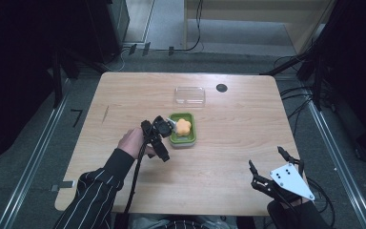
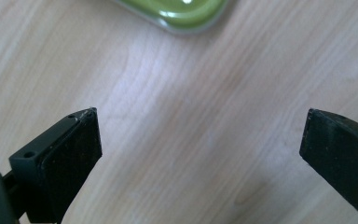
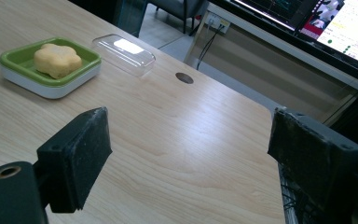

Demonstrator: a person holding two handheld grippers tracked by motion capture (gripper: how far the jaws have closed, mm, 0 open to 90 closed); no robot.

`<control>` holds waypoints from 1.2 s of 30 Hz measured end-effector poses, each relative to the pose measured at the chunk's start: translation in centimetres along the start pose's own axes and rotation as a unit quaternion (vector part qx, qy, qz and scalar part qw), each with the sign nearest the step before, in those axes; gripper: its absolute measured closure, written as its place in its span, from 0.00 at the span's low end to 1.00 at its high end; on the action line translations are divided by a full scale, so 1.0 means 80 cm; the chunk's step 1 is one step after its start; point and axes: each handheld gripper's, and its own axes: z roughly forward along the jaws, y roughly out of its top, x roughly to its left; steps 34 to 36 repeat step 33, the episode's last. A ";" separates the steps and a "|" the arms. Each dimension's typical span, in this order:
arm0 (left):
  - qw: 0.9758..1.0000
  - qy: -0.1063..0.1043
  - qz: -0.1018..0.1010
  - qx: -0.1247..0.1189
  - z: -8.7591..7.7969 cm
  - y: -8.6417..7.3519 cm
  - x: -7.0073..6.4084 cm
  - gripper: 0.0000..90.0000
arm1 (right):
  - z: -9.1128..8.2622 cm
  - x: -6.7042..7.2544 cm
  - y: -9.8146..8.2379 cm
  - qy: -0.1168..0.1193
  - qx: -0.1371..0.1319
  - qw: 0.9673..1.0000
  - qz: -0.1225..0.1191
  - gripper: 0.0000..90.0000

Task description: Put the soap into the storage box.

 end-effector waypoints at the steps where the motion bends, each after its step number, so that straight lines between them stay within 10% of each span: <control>1: 1.000 0.000 0.000 0.001 -0.001 -0.007 -0.005 0.00 | 0.000 0.000 0.000 0.000 0.000 1.000 0.000 0.15; 24: 0.999 -0.013 -0.026 0.028 0.012 -0.101 -0.042 0.00 | 0.000 0.000 0.000 0.001 0.000 1.000 -0.002 0.15; 36: 0.998 -0.026 -0.029 0.048 0.027 -0.119 -0.048 0.00 | -0.001 -0.001 -0.001 0.000 -0.001 1.000 -0.001 0.15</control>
